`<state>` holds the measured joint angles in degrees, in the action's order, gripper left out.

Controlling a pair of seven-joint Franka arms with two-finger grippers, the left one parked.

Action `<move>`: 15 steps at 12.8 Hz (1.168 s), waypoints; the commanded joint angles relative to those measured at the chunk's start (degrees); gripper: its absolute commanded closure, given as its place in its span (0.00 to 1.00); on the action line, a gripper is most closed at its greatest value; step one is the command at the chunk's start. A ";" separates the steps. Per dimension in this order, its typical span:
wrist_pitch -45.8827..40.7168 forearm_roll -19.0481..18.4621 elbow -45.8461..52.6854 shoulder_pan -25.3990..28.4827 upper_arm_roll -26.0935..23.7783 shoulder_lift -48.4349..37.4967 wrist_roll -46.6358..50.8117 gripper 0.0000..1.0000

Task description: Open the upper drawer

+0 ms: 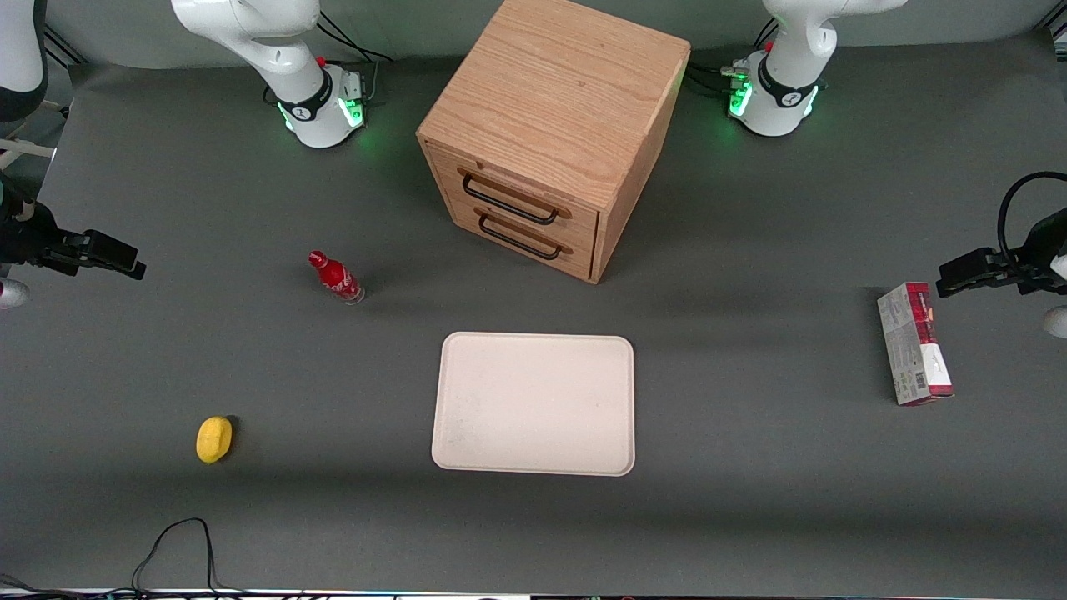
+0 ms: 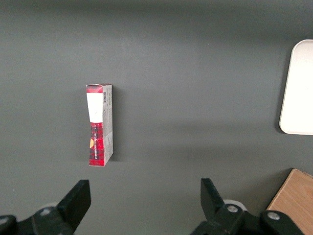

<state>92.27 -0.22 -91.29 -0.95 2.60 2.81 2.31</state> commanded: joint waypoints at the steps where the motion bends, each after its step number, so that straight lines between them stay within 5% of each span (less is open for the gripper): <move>1: -0.51 -0.66 0.32 -0.54 -0.40 -0.52 -1.34 0.00; 11: -1.65 -0.49 0.49 0.24 -0.66 -0.35 -4.15 0.00; 15: -1.56 0.04 1.54 8.67 -0.66 0.70 -3.45 0.00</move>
<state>91.59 -0.25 -91.26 4.15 1.86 2.82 -0.87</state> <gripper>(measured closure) 0.000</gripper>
